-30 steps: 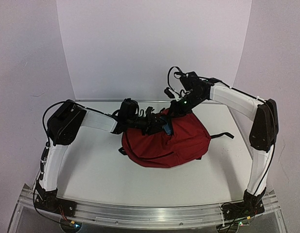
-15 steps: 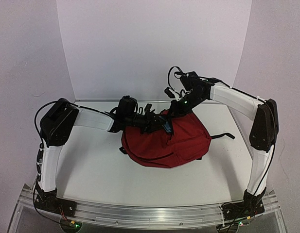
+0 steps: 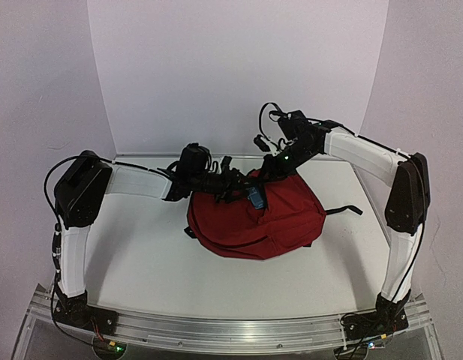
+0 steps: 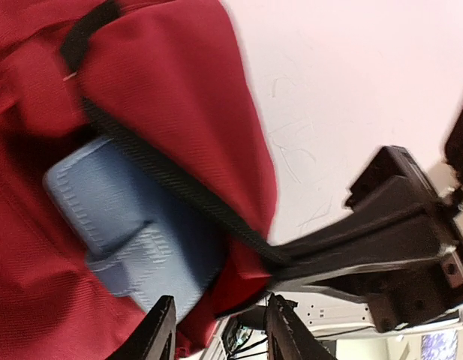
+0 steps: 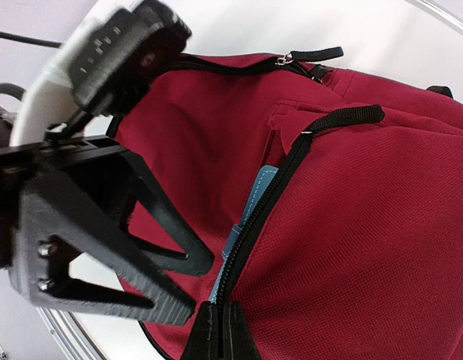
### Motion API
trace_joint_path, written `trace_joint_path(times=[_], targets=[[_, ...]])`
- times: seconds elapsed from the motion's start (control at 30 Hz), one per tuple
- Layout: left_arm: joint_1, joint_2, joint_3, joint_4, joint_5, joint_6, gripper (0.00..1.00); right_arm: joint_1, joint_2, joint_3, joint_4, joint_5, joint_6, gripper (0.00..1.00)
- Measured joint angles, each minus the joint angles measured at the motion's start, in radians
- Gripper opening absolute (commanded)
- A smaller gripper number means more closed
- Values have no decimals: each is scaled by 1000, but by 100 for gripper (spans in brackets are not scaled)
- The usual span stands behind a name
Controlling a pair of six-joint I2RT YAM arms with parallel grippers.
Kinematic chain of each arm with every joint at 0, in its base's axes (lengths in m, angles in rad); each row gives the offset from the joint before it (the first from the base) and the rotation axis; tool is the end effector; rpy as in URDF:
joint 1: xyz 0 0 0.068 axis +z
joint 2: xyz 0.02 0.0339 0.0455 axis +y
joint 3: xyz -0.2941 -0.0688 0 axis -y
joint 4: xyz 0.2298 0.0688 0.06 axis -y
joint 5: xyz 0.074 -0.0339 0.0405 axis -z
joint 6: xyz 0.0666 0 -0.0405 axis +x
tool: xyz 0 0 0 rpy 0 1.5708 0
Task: Pack the student bag
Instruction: Place the personal item in the student bag.
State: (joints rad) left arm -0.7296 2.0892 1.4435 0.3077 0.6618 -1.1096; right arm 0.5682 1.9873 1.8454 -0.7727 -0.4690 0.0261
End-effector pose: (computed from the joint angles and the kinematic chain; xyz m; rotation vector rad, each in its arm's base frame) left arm 0.3490 -0.3670 0.2366 0.1131 2.3174 -1.7397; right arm 0.3684 0.2709 0.3037 -0.8743 2.3789 0.8288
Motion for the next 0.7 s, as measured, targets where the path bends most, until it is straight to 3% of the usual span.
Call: trace_joint_path(times=[0.3, 0.7], targets=[[5, 18, -63, 16, -37, -47, 44, 0, 0, 0, 0, -1, 0, 0], [10, 121, 62, 61, -5, -59, 34, 0, 0, 0, -2, -3, 0, 0]])
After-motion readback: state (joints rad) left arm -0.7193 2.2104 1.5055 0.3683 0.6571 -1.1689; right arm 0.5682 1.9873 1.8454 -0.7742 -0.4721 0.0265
